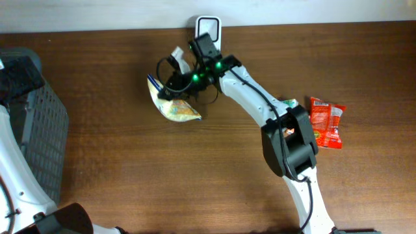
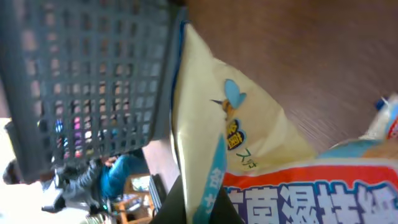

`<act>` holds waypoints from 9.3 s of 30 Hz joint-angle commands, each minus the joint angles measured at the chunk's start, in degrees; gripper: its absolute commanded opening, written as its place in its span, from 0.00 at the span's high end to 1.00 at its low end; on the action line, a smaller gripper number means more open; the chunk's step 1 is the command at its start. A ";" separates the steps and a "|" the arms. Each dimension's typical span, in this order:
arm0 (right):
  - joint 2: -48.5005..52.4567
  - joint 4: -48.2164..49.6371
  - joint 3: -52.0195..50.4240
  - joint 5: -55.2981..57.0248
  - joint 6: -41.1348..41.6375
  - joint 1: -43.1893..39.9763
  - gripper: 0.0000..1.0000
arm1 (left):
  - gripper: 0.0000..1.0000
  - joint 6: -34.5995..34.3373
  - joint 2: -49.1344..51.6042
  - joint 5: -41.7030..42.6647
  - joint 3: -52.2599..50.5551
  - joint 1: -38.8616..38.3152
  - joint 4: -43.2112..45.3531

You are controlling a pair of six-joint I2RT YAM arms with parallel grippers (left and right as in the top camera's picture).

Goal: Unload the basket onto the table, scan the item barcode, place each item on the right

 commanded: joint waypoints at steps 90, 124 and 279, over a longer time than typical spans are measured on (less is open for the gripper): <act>13.55 1.57 41.79 82.93 -54.62 -0.59 0.96 | 0.01 0.87 -0.20 -0.02 0.00 0.15 -0.39; 22.84 14.32 37.44 90.05 -57.37 -2.03 0.96 | 0.01 0.87 -0.20 -0.02 0.00 0.15 -0.37; -127.25 46.49 -105.26 52.37 -26.51 -30.16 0.01 | 0.01 0.87 -0.20 -0.02 -0.02 0.15 -0.37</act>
